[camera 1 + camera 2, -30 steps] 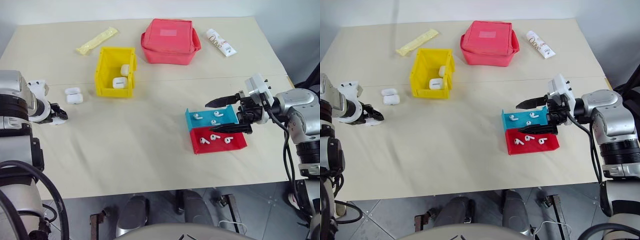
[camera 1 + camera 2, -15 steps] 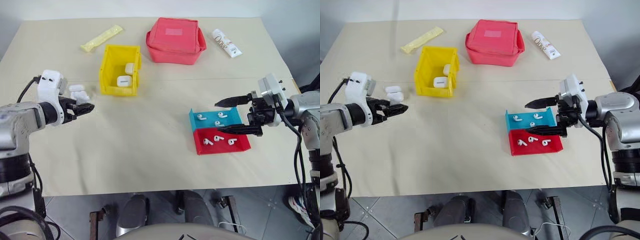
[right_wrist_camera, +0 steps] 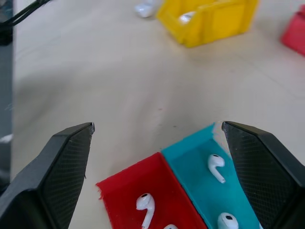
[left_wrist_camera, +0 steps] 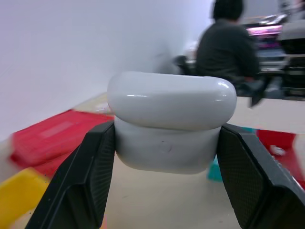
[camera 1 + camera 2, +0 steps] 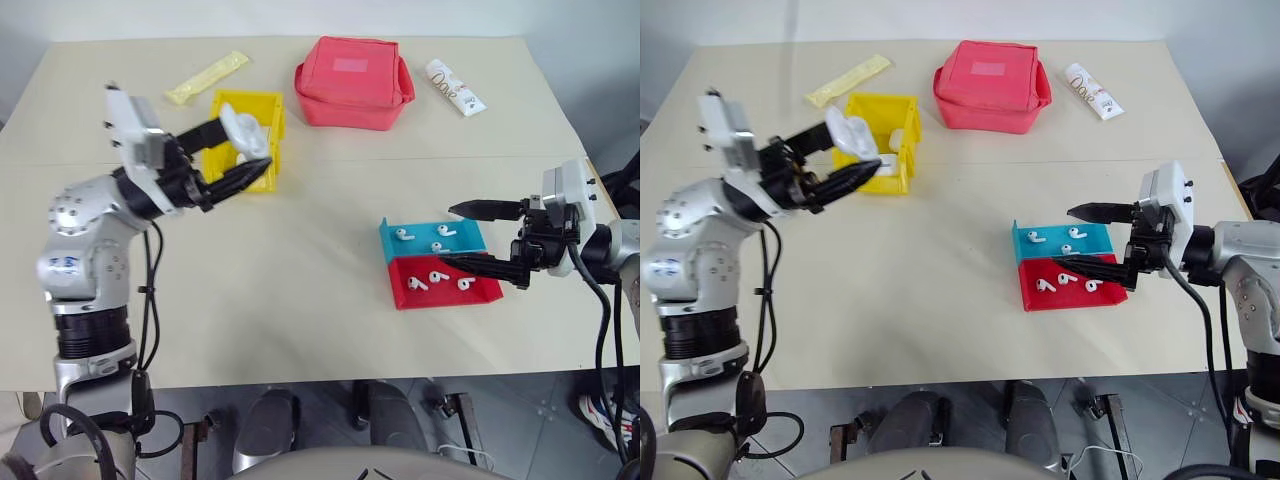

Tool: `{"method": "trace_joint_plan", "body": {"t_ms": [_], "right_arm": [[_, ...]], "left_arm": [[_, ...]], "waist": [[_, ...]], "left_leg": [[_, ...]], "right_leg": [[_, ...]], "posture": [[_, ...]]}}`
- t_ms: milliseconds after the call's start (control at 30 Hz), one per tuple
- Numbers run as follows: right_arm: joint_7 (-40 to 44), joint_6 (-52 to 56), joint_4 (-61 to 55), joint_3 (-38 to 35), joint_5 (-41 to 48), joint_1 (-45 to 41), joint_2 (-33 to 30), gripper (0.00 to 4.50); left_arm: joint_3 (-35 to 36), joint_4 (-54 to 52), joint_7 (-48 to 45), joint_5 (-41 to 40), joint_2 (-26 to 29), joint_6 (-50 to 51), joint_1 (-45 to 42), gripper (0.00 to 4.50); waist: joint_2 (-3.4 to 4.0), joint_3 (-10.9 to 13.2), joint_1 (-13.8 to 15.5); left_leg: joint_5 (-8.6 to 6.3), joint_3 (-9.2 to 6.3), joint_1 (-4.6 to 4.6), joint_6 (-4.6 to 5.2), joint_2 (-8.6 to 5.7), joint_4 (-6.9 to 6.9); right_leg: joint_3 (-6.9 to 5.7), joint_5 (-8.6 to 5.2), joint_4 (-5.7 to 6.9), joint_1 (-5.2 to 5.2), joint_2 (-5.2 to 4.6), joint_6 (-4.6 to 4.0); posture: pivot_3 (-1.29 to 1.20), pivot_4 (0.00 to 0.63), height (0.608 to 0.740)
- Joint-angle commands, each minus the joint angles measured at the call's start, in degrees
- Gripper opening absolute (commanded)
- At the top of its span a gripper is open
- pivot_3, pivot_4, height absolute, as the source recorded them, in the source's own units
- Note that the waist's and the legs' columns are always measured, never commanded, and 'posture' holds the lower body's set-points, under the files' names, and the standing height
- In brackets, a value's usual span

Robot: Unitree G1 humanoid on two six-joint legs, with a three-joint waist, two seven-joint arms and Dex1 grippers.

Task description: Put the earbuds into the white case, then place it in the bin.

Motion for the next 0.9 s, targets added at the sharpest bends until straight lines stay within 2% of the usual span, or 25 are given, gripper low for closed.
{"method": "trace_joint_plan", "body": {"t_ms": [33, 133, 167, 200, 300, 400, 667, 767, 900], "right_arm": [[-7.4, 3.8, -5.2, -4.9, 3.7, 2.0, 1.9, 4.50], [-16.2, 10.0, -9.4, -7.2, 5.5, 5.3, 4.0, 4.50], [-21.3, 7.5, -11.3, -6.1, -0.7, 7.0, 4.4, 4.50], [-24.7, 8.8, -12.5, -6.8, -0.6, 7.9, 5.8, 4.50], [-29.5, 11.6, -14.9, -9.9, 3.7, 9.6, 9.7, 4.50], [-32.4, 11.5, -17.7, -11.0, 4.1, 11.5, 11.5, 4.50], [-31.0, 9.7, -22.5, -11.2, 2.2, 19.8, 8.4, 4.50], [-26.3, 9.5, -24.9, -12.4, 0.0, 26.3, 2.5, 4.50], [-22.3, 9.5, -28.6, -15.5, -0.3, 32.6, -2.1, 4.50]], "left_arm": [[-2.4, 2.0, -2.7, 0.2, -1.6, -5.6, -2.1, 2.82], [-5.4, 4.8, -4.9, 0.8, -3.4, -8.3, -2.1, 2.82], [-6.5, 5.9, -5.6, 1.6, -3.5, -9.3, -1.7, 2.82], [-7.5, 6.8, -7.1, 2.0, -3.7, -10.7, -1.3, 2.82], [-9.6, 7.6, -9.4, 2.0, -4.2, -12.2, -0.4, 2.82], [-10.8, 8.3, -10.4, 1.5, -5.5, -13.6, -0.4, 2.82], [-12.9, 8.8, -11.5, 1.2, -9.8, -16.3, 0.5, 2.82], [-14.9, 8.0, -10.5, 2.8, -11.3, -17.0, 2.3, 2.82], [-16.8, 6.0, -10.6, 3.6, -11.4, -17.6, 4.8, 2.82]], "waist": [[0.00, 0.0, 0.0], [0.00, 0.0, 0.2], [0.00, 0.0, 0.2], [0.00, 0.0, 0.3], [0.00, 0.0, 0.2], [0.02, 0.0, 0.2], [0.03, 0.0, 0.7], [0.06, 0.0, 1.0], [0.05, 0.0, 1.3]], "left_leg": [[-0.01, 0.00, 0.00, 0.02, 0.00, 0.00], [0.02, -0.05, -0.02, 0.09, 0.02, 0.00], [0.01, -0.05, -0.02, 0.11, 0.00, 0.00], [0.01, -0.05, -0.02, 0.13, 0.00, 0.00], [0.01, -0.03, -0.02, 0.15, -0.02, -0.01], [0.03, -0.05, -0.04, 0.30, -0.02, 0.00], [-0.01, 0.00, -0.06, 0.63, -0.07, 0.00], [-0.06, 0.02, -0.06, 0.76, -0.08, 0.01], [-0.11, 0.06, -0.06, 0.86, -0.07, 0.03]], "right_leg": [[0.00, 0.00, 0.00, 0.00, 0.02, 0.00], [0.02, 0.00, 0.00, 0.00, 0.01, 0.00], [0.04, 0.00, 0.00, 0.00, -0.03, 0.00], [0.06, 0.00, 0.00, 0.00, -0.11, 0.00], [0.06, 0.00, 0.01, -0.01, -0.03, 0.00], [0.12, 0.00, 0.01, -0.03, 0.01, 0.00], [0.22, 0.03, -0.03, -0.01, 0.04, 0.06], [0.22, 0.04, -0.06, 0.00, 0.04, 0.06], [0.22, 0.05, -0.13, 0.04, 0.06, 0.09]], "posture": [[0.00, 0.150, 0.740], [0.00, 0.150, 0.740], [0.00, 0.150, 0.740], [0.00, 0.150, 0.740], [0.00, 0.150, 0.740], [0.00, 0.150, 0.740], [0.00, 0.150, 0.740], [0.00, 0.150, 0.740], [0.00, 0.150, 0.740]]}}
